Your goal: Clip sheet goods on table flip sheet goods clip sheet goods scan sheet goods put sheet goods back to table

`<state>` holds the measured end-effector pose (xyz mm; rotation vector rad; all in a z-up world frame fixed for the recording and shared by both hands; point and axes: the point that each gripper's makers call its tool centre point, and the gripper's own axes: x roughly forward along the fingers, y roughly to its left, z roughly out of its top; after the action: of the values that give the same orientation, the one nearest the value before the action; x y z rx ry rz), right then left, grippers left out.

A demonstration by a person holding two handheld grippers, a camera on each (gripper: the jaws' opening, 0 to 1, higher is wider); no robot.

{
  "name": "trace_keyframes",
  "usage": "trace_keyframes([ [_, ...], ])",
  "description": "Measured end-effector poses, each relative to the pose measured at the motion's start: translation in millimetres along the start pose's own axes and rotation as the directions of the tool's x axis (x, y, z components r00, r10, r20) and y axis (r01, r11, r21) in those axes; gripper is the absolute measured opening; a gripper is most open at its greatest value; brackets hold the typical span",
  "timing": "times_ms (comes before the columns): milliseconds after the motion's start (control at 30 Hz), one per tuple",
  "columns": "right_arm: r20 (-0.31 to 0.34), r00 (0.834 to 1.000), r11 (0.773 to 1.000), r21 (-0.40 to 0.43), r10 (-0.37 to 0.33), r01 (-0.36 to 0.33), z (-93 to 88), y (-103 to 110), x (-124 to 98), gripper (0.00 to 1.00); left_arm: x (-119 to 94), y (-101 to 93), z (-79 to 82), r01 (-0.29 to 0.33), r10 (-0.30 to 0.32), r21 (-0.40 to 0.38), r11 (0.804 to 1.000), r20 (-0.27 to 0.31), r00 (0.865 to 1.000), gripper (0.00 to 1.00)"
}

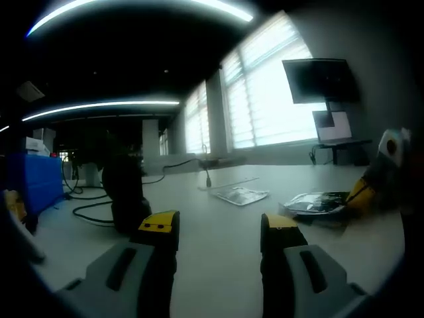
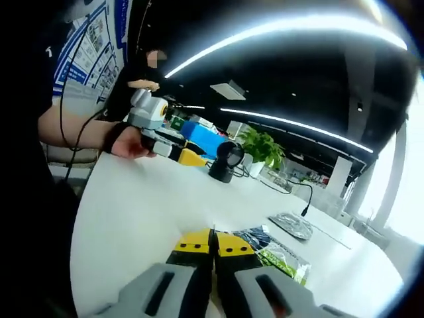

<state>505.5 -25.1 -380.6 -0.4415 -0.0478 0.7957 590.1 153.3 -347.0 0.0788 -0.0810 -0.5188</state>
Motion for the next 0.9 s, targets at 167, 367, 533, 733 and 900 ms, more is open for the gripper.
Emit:
trace_keyframes([
  [167,0.015,0.998,0.995,0.084,-0.06,0.058,5.6,-12.3,-0.7,0.0,-0.1,0.5,0.3,-0.001,0.001,-0.002,1.0,0.002,1.0,0.42],
  [367,0.025,0.995,0.986,0.142,-0.096,0.091,9.4,-22.6,-3.4,0.0,-0.5,1.1,0.7,-0.004,0.004,-0.006,1.0,0.004,1.0,0.42],
  [533,0.021,0.993,0.979,0.172,-0.116,0.11,11.8,-26.6,-5.2,0.0,-0.3,0.8,-0.1,-0.004,0.004,-0.006,1.0,0.0,1.0,0.42],
  [733,0.025,0.984,0.962,0.214,-0.177,0.167,21.0,-39.6,-8.2,0.0,-0.7,1.7,0.2,-0.009,0.009,-0.009,1.0,0.001,1.0,0.42],
  [900,0.033,0.974,0.952,0.219,-0.226,0.214,33.7,-56.0,-11.3,0.0,-0.9,1.1,0.4,-0.007,0.007,-0.007,1.0,0.001,1.0,0.42],
])
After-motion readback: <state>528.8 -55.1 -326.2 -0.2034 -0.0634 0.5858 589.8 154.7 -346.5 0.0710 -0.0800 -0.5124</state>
